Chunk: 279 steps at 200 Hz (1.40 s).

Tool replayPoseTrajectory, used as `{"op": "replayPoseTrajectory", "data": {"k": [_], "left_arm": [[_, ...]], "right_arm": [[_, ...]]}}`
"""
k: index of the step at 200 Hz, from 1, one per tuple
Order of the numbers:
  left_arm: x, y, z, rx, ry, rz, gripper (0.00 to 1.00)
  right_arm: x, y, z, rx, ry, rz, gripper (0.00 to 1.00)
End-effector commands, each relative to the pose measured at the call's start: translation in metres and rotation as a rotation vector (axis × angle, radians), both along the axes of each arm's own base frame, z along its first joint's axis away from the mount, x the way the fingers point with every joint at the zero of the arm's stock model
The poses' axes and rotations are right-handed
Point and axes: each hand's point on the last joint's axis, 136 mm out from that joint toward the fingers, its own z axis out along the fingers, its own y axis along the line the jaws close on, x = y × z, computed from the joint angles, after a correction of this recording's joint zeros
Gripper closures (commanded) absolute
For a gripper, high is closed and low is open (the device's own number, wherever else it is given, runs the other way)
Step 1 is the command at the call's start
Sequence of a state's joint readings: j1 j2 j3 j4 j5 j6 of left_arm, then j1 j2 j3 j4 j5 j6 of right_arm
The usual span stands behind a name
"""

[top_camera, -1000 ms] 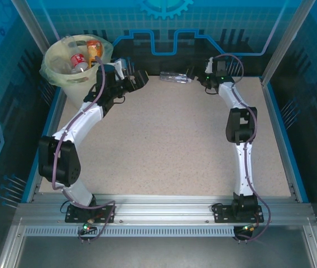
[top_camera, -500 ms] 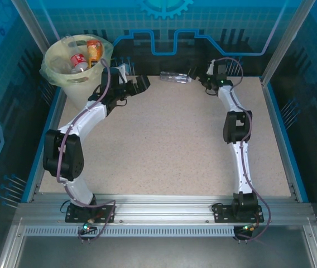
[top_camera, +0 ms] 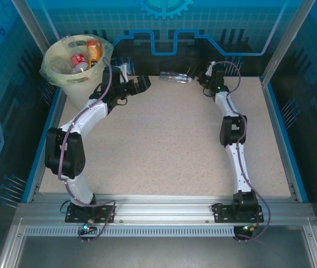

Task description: Put the plastic bottles in the bin

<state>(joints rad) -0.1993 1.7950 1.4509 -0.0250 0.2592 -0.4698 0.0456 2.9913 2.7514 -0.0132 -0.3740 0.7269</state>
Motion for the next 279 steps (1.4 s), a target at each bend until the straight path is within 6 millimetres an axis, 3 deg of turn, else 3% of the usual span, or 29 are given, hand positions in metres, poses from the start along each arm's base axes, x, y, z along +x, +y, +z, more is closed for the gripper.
{"op": "replayPoseTrajectory", "data": {"k": [1, 44, 88, 146, 173, 203, 228, 279], "left_arm": [[0.005, -0.003, -0.002, 0.027, 0.0, -0.013, 0.01], [0.008, -0.004, -0.01, 0.014, 0.025, -0.008, 0.01], [0.006, -0.003, -0.009, 0.012, 0.028, -0.005, 0.01], [0.004, -0.002, -0.006, 0.011, 0.028, 0.003, 0.01], [0.003, -0.002, -0.005, 0.009, 0.027, 0.001, 0.01], [0.002, -0.001, -0.003, 0.017, 0.02, 0.004, 0.01], [0.002, 0.001, -0.005, 0.027, 0.019, 0.008, 0.01], [0.004, 0.006, -0.011, 0.031, 0.029, 0.017, 0.01]], "right_arm": [[-0.002, 0.024, 0.005, 0.027, -0.048, 0.07, 0.0], [-0.025, 0.059, 0.013, -0.017, -0.047, 0.245, 0.0], [-0.045, 0.075, 0.022, -0.113, -0.058, 0.366, 0.0], [-0.09, 0.117, 0.038, -0.281, -0.072, 0.56, 0.03], [-0.084, 0.112, 0.039, -0.411, -0.071, 0.455, 0.03], [-0.065, 0.091, 0.032, -0.544, -0.035, 0.256, 0.02], [-0.063, 0.101, 0.018, -0.556, -0.028, 0.281, 0.01], [-0.057, 0.119, 0.022, -0.522, -0.124, 0.358, 0.0]]}}
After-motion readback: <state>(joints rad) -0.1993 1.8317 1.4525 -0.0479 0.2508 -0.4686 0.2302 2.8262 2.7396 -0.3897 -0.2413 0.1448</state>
